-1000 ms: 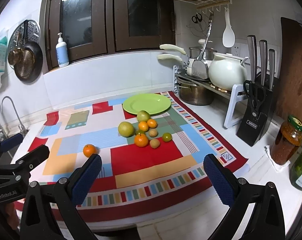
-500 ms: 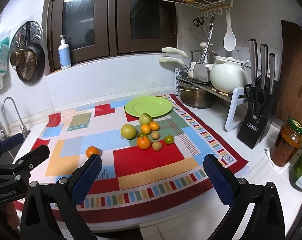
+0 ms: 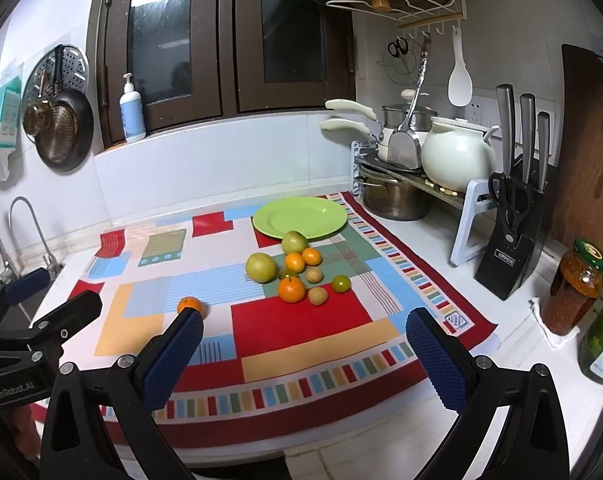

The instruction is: Organize fruits

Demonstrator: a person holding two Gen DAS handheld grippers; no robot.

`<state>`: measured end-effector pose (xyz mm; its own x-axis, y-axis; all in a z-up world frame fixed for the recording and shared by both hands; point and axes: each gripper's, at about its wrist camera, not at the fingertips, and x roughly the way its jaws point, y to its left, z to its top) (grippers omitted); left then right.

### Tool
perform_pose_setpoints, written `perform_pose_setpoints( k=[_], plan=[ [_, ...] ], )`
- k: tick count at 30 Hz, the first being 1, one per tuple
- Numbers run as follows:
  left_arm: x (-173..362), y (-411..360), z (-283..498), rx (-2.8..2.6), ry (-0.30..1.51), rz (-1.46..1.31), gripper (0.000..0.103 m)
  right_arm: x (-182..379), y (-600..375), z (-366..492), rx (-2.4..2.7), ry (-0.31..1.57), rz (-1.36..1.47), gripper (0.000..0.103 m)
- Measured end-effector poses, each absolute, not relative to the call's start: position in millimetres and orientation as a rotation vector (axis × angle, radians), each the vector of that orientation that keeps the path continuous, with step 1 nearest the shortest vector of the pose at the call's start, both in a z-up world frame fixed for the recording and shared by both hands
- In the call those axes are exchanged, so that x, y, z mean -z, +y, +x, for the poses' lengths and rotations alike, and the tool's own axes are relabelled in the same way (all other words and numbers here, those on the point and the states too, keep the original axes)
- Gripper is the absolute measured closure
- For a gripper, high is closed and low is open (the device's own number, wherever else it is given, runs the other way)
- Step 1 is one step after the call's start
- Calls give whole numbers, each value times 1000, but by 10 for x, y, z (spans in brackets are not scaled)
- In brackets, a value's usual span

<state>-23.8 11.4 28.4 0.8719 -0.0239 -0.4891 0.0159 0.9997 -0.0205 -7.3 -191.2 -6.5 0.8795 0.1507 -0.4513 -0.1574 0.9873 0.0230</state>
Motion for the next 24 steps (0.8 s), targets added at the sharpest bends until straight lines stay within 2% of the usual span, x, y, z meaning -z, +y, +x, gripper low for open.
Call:
perform_pose_setpoints(
  k=[24],
  plan=[
    [-252,172,-168,20,509,-19,0,63,-1849,-29,-164,473,-19,1]
  ],
)
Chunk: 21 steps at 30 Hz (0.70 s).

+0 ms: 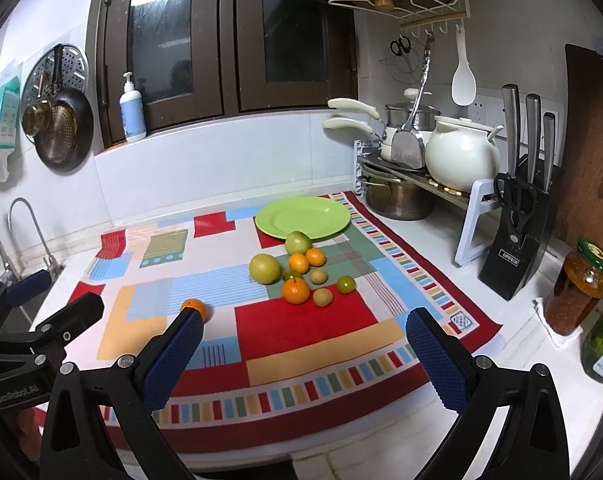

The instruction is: Organize fruits

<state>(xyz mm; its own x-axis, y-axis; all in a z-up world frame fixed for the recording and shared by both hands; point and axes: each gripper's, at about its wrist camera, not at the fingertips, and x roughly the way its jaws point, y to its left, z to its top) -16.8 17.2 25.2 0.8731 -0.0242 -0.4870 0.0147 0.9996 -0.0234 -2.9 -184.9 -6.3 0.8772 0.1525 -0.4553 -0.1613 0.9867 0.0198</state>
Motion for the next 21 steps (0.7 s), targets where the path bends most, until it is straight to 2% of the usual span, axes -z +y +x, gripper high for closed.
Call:
perform_pose_setpoints(
  k=[16,21],
  plan=[
    [16,208,200,-20,560,16,0,270,-1769,387,-164,533,-50,1],
    [226,239,415,-34,623,13,5,468,-1697,653,-187,588,-72,1]
  ],
)
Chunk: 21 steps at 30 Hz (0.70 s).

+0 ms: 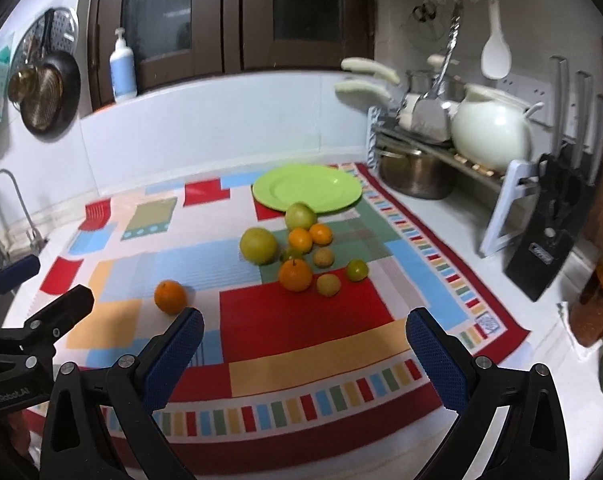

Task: Organize fruits
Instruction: 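Grasp the lone orange with the left tool while the right tool grasps an orange from the cluster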

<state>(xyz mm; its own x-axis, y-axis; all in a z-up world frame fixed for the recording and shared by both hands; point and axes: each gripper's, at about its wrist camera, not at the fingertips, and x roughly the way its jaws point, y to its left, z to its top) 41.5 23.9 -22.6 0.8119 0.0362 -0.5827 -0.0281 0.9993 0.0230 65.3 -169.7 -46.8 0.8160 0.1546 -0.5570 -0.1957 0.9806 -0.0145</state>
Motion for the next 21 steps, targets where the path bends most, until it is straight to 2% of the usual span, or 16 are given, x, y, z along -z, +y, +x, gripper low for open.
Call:
perform_pose_setpoints(
  k=[9,21],
  plan=[
    [620,304,790,-56,713,-22,16,840,-1519,1154,-246,677,-151,10],
    [1022,214,1169,-46,824,-35,34,1137,-1392,1642,-268,695,-299,30]
  ],
)
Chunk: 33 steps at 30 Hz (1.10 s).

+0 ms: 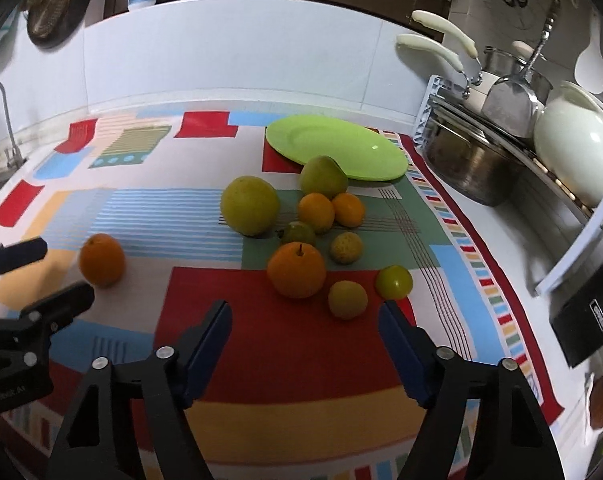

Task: Organize fruits
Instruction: 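Grasp the lone orange with the left tool while the right tool grasps an orange from the cluster, then lift both held oranges and carry them over the green plate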

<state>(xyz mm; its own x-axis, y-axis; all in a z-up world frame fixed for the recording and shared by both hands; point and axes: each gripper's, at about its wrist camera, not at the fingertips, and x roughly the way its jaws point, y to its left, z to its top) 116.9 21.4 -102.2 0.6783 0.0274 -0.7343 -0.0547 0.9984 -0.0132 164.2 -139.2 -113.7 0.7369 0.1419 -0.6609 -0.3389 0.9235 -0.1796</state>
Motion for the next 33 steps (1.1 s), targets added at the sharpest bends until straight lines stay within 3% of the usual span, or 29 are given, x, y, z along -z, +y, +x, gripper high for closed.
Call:
perform_pose_setpoints(
  k=[16,22,33],
  plan=[
    [1152,261,1493,-39,874,-39,60,1275,-1224,2062,-319,734,-324,51],
    [1165,249,1513,-38,865,-13,60,1324,-1216,2114,-323,740,-328,60],
    [1090,286,1560,37,850,-14,61,1232,-1173,1987,-331,733,-288,61]
  ],
)
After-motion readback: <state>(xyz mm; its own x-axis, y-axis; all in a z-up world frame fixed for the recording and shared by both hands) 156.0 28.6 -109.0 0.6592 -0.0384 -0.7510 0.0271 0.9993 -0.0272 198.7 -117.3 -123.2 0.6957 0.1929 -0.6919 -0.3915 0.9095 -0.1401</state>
